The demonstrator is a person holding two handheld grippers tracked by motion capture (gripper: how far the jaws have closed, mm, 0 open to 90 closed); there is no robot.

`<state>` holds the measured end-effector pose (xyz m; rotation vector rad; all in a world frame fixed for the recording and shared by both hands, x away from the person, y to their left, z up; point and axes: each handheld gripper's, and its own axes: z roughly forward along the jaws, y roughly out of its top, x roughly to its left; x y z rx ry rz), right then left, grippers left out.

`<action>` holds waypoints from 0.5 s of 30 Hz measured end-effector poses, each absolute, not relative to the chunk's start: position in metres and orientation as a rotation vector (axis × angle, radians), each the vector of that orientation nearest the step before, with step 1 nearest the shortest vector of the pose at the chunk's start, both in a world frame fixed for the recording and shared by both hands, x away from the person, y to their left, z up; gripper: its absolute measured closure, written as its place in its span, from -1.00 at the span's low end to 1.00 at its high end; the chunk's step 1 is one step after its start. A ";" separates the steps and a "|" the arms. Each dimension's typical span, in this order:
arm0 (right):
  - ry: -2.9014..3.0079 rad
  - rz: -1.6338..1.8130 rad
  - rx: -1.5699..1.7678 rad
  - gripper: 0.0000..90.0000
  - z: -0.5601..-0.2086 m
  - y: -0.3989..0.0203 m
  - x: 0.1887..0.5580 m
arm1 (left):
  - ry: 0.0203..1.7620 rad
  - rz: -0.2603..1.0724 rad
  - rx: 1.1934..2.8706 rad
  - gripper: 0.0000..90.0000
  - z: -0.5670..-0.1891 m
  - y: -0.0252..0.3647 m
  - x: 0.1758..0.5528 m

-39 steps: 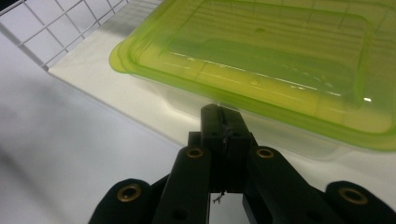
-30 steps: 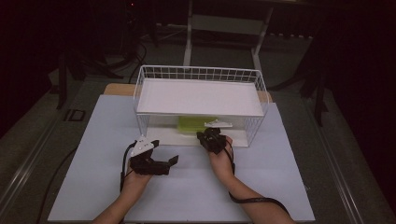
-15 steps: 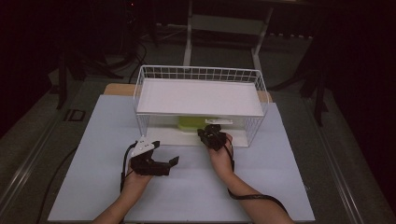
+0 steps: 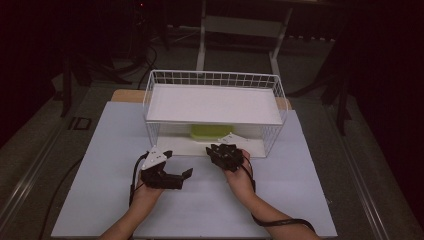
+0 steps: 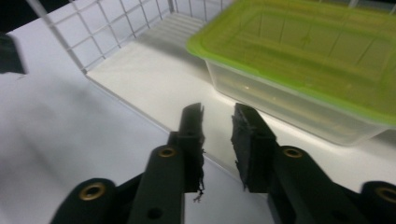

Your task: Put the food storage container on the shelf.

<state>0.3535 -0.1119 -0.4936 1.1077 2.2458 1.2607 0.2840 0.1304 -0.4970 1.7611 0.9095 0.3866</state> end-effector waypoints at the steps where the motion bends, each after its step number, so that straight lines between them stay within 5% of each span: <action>1: 2.245 1.266 1.100 0.53 -0.493 -0.113 0.352 | 0.901 0.382 1.760 -0.96 -0.497 0.130 0.284; 7: 2.245 1.313 1.092 0.25 -0.486 -0.119 0.344 | 0.852 0.365 1.743 -0.96 -0.493 0.128 0.282; 8: 2.264 1.345 1.072 -0.03 -0.482 -0.123 0.339 | 0.813 0.365 1.745 -0.96 -0.490 0.124 0.281; 11: 2.308 1.387 1.069 -0.46 -0.480 -0.127 0.336 | 0.791 0.360 1.762 -0.96 -0.489 0.120 0.279; 15: 2.328 1.419 1.058 -0.65 -0.476 -0.133 0.330 | 0.773 0.358 1.772 -0.96 -0.487 0.118 0.277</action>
